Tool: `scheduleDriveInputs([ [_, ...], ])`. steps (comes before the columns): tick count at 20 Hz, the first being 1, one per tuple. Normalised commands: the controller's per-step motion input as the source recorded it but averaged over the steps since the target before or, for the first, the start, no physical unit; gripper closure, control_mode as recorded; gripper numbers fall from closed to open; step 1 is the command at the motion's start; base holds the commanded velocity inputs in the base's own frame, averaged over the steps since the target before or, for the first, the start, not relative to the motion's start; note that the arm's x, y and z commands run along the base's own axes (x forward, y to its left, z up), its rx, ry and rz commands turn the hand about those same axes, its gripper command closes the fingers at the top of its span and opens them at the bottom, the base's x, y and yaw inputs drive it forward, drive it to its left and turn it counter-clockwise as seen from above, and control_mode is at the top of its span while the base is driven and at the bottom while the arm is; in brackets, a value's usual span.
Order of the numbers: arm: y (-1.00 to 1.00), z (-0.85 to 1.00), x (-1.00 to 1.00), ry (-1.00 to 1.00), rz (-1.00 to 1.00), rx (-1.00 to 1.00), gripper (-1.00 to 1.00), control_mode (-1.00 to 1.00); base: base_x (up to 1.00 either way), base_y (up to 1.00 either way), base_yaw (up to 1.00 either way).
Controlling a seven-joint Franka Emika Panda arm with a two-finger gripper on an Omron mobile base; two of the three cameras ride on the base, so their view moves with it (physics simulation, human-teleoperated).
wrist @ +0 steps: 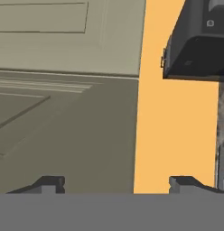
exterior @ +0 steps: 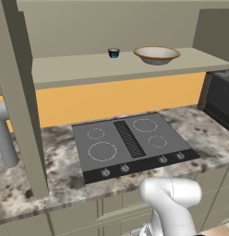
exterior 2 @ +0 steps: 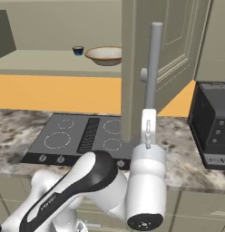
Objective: Pick the mug and place it in the sink. Pick the bowl and place it in the open cabinet and then close the cabinet.
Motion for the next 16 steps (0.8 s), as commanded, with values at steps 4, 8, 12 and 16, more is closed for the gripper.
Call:
scheduleDriveInputs([
  [4, 0.27, 0.00, 1.00, 0.12, -0.02, 0.00, -1.00, -1.00, 0.00, 0.00, 0.00],
  [8, 0.34, 0.00, 1.00, 0.15, -0.01, 0.00, -1.00, -1.00, 0.00, 0.00, 0.00],
  [12, 0.38, 0.00, 1.00, 0.17, 0.00, 0.00, -1.00, -1.00, 0.00, 0.00, 0.00],
  [16, 0.39, 0.00, 1.00, 0.18, 0.00, 0.00, -1.00, -1.00, 0.00, 0.00, 0.00],
])
